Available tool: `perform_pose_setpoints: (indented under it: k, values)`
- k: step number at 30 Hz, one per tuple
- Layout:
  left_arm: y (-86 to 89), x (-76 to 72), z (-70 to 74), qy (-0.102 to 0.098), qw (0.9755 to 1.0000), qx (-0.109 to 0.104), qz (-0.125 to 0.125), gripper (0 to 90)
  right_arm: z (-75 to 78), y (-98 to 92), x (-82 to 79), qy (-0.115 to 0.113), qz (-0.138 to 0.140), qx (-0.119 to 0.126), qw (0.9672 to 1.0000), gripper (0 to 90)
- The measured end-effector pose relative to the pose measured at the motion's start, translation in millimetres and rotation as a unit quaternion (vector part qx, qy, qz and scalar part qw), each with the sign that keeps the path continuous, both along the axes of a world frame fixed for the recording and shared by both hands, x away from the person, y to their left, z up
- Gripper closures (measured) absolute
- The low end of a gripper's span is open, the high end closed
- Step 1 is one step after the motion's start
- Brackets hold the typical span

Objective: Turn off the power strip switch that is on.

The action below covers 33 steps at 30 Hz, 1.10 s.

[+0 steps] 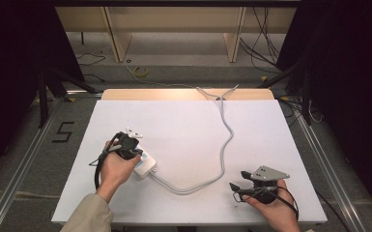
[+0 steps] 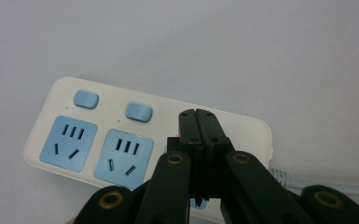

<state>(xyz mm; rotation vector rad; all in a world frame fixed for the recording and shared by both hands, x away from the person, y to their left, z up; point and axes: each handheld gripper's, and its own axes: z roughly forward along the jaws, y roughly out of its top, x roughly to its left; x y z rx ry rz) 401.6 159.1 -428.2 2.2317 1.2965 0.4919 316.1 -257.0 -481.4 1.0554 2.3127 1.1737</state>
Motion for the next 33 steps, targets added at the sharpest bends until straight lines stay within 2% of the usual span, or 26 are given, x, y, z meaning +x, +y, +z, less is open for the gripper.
perform_pose_setpoints:
  k: [33]
  values:
    - [-8.8, 12.2, -10.3, 0.013, 0.9999, 0.004, -0.003, 89.4, -0.4, 0.1, 0.4, 0.0, 0.001, -0.001, 1.0, 37.6]
